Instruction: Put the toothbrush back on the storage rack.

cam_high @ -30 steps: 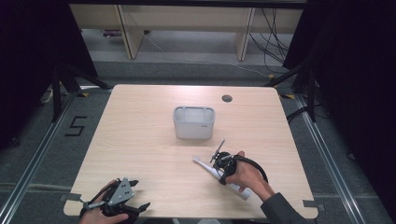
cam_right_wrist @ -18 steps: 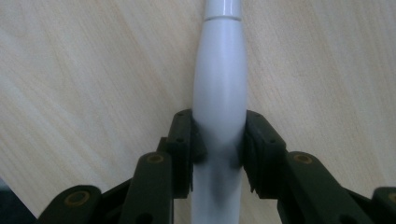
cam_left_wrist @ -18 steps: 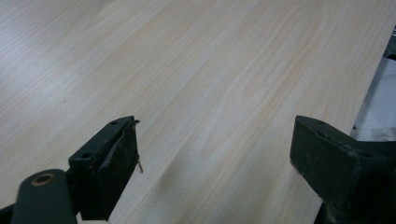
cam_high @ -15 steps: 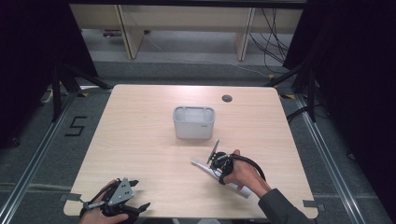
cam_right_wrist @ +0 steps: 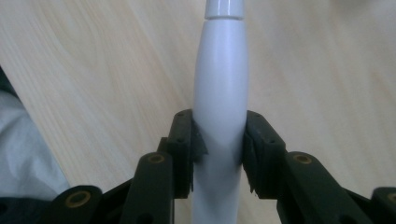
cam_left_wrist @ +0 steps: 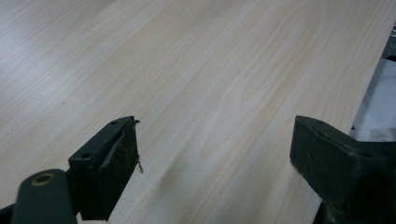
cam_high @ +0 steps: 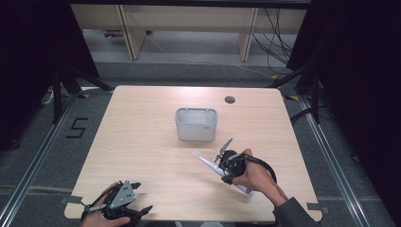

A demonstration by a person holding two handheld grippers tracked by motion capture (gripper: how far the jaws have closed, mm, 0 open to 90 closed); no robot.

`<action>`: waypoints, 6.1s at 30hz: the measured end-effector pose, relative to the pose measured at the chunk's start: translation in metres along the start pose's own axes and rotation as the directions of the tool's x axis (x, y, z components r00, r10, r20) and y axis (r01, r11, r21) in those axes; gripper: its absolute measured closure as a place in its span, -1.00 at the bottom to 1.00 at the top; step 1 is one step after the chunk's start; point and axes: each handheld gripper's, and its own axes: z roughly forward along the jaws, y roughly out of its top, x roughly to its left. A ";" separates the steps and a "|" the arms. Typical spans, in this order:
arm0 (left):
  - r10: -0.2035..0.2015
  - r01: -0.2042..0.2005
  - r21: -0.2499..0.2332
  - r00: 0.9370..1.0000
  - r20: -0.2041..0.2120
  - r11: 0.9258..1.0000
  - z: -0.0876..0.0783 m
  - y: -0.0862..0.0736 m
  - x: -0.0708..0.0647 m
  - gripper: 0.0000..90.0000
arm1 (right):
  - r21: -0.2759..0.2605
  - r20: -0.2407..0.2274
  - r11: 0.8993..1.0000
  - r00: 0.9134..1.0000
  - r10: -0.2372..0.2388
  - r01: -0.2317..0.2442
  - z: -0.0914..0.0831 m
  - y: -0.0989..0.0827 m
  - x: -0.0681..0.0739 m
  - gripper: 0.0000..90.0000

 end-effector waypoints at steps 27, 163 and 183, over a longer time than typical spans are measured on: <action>-0.020 0.019 -0.013 1.000 -0.007 1.000 0.001 -0.001 0.000 -0.67 | -0.645 0.018 0.748 0.976 0.218 -0.155 -0.068 0.034 -0.074 0.48; -0.016 0.016 -0.008 1.000 0.005 1.000 0.002 -0.001 0.001 -0.67 | -0.788 -0.010 0.567 0.926 0.377 -0.239 0.019 0.064 -0.112 0.15; -0.023 0.024 -0.013 1.000 0.007 1.000 0.001 -0.001 -0.001 -0.67 | -0.762 -0.018 0.590 0.919 0.393 -0.267 -0.002 0.028 -0.095 -0.22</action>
